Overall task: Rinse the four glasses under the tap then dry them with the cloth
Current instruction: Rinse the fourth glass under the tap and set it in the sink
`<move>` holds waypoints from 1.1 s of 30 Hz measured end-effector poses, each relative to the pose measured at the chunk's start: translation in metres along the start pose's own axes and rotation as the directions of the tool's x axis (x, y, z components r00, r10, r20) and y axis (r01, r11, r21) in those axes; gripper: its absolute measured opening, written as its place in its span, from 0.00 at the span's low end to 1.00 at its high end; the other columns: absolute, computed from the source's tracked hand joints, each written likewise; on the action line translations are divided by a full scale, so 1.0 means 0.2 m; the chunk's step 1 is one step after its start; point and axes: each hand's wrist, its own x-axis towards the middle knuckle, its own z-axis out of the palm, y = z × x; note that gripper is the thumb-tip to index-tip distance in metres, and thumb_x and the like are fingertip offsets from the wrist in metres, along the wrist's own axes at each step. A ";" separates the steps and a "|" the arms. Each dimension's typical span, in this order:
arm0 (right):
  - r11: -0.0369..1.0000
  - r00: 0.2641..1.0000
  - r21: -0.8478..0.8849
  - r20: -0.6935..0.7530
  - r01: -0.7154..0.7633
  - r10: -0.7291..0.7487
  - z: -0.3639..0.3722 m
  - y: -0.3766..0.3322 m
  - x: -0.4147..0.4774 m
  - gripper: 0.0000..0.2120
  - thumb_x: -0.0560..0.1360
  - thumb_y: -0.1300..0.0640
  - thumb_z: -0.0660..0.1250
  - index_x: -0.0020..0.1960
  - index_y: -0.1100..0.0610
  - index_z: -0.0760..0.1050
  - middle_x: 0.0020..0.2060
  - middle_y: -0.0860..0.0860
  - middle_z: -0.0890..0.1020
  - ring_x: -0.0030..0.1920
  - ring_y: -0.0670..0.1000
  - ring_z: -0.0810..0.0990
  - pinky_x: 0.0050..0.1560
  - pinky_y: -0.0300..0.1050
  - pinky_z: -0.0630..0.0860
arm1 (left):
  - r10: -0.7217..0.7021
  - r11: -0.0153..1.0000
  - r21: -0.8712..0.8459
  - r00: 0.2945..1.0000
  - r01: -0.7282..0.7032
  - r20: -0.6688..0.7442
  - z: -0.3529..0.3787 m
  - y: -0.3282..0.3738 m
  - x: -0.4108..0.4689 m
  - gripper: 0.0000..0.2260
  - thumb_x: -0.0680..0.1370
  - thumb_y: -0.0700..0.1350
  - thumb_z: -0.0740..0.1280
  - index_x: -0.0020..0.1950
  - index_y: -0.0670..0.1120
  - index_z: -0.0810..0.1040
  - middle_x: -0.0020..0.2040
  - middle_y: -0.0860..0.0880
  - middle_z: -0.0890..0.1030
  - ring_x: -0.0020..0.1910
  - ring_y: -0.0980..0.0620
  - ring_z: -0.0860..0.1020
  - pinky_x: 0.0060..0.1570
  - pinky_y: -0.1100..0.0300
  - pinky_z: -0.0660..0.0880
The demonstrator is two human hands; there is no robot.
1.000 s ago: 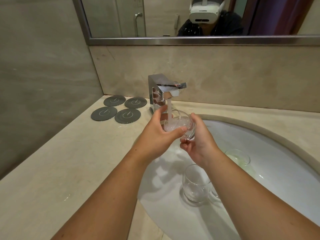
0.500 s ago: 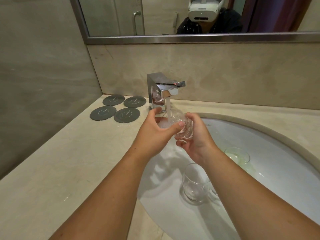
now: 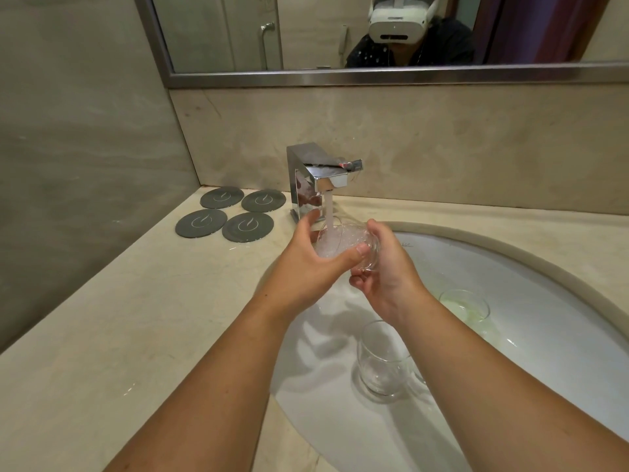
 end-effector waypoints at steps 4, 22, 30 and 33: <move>1.000 0.999 -0.010 0.038 0.007 -0.006 0.01 0.01 0.00 0.12 0.79 0.46 0.67 0.53 0.55 0.80 0.37 0.51 0.78 0.29 0.49 0.72 0.30 0.45 0.69 | -0.024 0.999 0.034 0.999 0.025 -0.022 -0.01 0.00 0.00 0.53 0.63 0.74 0.76 0.83 0.58 0.62 0.74 0.59 0.76 0.73 0.58 0.75 0.75 0.49 0.73; 0.995 0.995 0.053 0.049 -0.089 0.086 0.00 0.01 0.00 0.24 0.79 0.41 0.69 0.63 0.59 0.80 0.41 0.53 0.80 0.30 0.48 0.68 0.28 0.41 0.65 | -0.010 1.000 0.024 0.999 0.009 0.039 0.01 0.00 0.00 0.51 0.66 0.68 0.79 0.84 0.63 0.57 0.72 0.59 0.78 0.70 0.60 0.78 0.74 0.51 0.73; 0.995 0.997 0.071 0.051 -0.068 0.065 0.00 -0.01 0.01 0.16 0.79 0.44 0.67 0.58 0.55 0.76 0.35 0.52 0.78 0.26 0.50 0.69 0.28 0.43 0.68 | -0.059 0.996 0.071 0.998 0.061 -0.032 -0.01 0.01 0.00 0.51 0.65 0.73 0.77 0.83 0.61 0.60 0.71 0.57 0.78 0.67 0.53 0.81 0.71 0.48 0.76; 0.994 0.994 0.046 0.065 -0.094 0.091 0.00 -0.01 -0.01 0.16 0.79 0.43 0.65 0.54 0.55 0.78 0.37 0.52 0.79 0.28 0.51 0.73 0.31 0.44 0.69 | -0.027 0.997 0.072 0.998 0.031 -0.056 -0.02 0.04 -0.01 0.43 0.72 0.62 0.80 0.82 0.59 0.63 0.73 0.61 0.75 0.71 0.59 0.75 0.71 0.55 0.73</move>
